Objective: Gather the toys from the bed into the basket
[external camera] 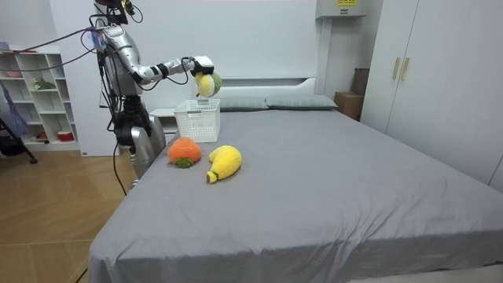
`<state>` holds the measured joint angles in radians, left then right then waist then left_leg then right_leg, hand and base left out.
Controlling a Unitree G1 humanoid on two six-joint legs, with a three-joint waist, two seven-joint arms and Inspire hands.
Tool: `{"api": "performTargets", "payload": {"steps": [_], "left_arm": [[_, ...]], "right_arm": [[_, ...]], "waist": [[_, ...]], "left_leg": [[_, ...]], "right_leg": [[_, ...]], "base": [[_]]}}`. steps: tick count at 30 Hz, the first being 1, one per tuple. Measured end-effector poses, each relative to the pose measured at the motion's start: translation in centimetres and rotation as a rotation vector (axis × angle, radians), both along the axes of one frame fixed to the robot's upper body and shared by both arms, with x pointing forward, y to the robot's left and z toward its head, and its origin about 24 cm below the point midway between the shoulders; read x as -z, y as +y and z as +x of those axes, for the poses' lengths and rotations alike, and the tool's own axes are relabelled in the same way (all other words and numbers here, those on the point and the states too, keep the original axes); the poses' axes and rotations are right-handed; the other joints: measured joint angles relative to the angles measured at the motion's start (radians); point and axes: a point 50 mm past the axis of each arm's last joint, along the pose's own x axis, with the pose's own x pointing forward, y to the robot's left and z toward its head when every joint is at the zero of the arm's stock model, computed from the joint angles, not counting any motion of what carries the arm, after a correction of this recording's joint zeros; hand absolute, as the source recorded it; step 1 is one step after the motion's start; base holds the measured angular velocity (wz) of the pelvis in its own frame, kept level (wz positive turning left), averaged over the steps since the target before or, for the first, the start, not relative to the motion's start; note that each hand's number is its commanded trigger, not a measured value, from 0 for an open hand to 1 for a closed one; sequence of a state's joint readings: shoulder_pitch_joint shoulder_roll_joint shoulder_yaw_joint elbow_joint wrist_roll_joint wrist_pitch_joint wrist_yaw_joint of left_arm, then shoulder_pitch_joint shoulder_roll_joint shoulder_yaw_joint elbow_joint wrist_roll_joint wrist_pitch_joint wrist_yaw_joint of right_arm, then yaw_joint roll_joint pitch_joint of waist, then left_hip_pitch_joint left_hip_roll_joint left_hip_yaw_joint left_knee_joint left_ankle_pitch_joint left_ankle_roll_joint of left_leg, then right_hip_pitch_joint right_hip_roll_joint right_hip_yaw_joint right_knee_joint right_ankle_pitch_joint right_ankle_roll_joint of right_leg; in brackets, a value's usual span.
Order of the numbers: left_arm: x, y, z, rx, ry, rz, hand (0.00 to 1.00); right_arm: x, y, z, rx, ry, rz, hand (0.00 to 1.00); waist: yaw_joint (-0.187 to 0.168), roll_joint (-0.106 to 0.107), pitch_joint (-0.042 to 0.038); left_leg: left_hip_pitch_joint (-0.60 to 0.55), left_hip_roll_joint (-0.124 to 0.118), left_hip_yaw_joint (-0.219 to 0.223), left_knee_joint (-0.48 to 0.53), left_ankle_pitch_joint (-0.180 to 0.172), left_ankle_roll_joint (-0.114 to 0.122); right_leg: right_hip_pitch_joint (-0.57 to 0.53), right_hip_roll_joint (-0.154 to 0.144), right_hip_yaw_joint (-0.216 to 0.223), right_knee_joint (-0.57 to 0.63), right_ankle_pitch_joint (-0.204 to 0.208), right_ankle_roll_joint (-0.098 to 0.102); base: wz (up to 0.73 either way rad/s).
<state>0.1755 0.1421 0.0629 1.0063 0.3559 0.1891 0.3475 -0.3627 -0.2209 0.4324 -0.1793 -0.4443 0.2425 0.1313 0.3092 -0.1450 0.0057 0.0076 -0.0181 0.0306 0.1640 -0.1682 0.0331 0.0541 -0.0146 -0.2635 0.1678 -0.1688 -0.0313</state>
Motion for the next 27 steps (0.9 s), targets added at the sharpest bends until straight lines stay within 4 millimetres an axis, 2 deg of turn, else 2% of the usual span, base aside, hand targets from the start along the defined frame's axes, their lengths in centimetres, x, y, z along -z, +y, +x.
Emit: {"api": "performTargets", "payload": {"steps": [6, 9, 13, 19, 20, 21, 23, 24, 26, 27], "left_arm": [[0.1, -0.2, 0.0, 0.012, 0.007, -0.003, 0.00], [-0.1, -0.1, 0.6, 0.035, -0.006, 0.002, 0.00], [-0.2, -0.4, 2.0, 0.061, -0.035, 0.000, 0.00], [-0.3, -0.2, 2.3, 0.058, -0.046, 0.029, 0.00], [-0.3, -0.2, 2.3, 0.057, -0.045, 0.031, 0.00], [-0.3, -0.2, 2.2, 0.056, -0.041, 0.032, 0.00], [-0.3, -0.2, 2.2, 0.055, -0.040, 0.033, 0.00], [-0.3, -0.2, 2.2, 0.055, -0.040, 0.033, 0.00], [-0.3, -0.2, 2.2, 0.056, -0.040, 0.033, 0.00], [-0.3, -0.3, 2.3, 0.056, -0.043, 0.032, 0.00]], "right_arm": [[0.5, 2.2, -0.6, -0.078, 0.044, 0.026, 1.00], [1.0, 3.1, -1.0, -0.116, 0.068, 0.016, 1.00], [2.6, 3.6, -1.0, -0.135, 0.132, -0.022, 1.00], [5.0, 4.1, -1.1, -0.161, 0.236, -0.066, 1.00], [5.1, 4.2, -1.2, -0.166, 0.239, -0.069, 0.92], [5.2, 4.4, -1.3, -0.174, 0.242, -0.074, 0.68], [5.2, 4.6, -1.4, -0.182, 0.244, -0.073, 0.46], [5.2, 4.7, -1.4, -0.184, 0.245, -0.070, 0.09], [5.3, 4.9, -1.5, -0.185, 0.252, -0.066, 0.00], [5.6, 5.1, -1.5, -0.184, 0.260, -0.072, 0.00]], "waist": [[0.004, 0.001, 0.0026], [0.004, -0.002, 0.0079], [0.006, -0.003, 0.0096], [0.030, -0.005, 0.0099], [0.030, -0.005, 0.0099], [0.030, -0.005, 0.0098], [0.031, -0.006, 0.0095], [0.031, -0.007, 0.0084], [0.033, -0.010, 0.0065], [0.033, -0.011, 0.0055]], "left_leg": [[-0.004, -0.002, -0.013, 0.002, 0.002, 0.000], [-0.014, -0.005, -0.025, 0.004, 0.003, 0.000], [-0.033, -0.012, -0.045, 0.005, 0.010, 0.002], [-0.037, -0.012, -0.043, 0.002, 0.012, 0.003], [-0.038, -0.012, -0.043, 0.002, 0.012, 0.003], [-0.039, -0.012, -0.043, 0.002, 0.012, 0.003], [-0.040, -0.012, -0.043, 0.002, 0.012, 0.003], [-0.039, -0.012, -0.043, 0.002, 0.012, 0.003], [-0.039, -0.012, -0.041, 0.002, 0.012, 0.003], [-0.038, -0.012, -0.041, 0.002, 0.012, 0.003]], "right_leg": [[0.002, -0.003, -0.016, -0.001, 0.000, 0.000], [-0.001, -0.005, -0.030, -0.001, 0.000, 0.000], [-0.013, -0.011, -0.052, 0.000, 0.000, 0.000], [-0.020, -0.011, -0.052, -0.001, 0.000, 0.000], [-0.020, -0.011, -0.052, -0.001, 0.000, 0.000], [-0.021, -0.011, -0.052, -0.002, 0.000, 0.000], [-0.021, -0.011, -0.052, -0.002, 0.000, 0.000], [-0.021, -0.011, -0.052, -0.002, 0.000, 0.000], [-0.021, -0.011, -0.051, -0.002, 0.000, 0.000], [-0.020, -0.011, -0.052, -0.002, 0.000, 0.000]], "base": [[0.06], [0.13], [0.15], [-0.01], [0.00], [0.00], [0.00], [0.00], [0.00], [0.00]]}}
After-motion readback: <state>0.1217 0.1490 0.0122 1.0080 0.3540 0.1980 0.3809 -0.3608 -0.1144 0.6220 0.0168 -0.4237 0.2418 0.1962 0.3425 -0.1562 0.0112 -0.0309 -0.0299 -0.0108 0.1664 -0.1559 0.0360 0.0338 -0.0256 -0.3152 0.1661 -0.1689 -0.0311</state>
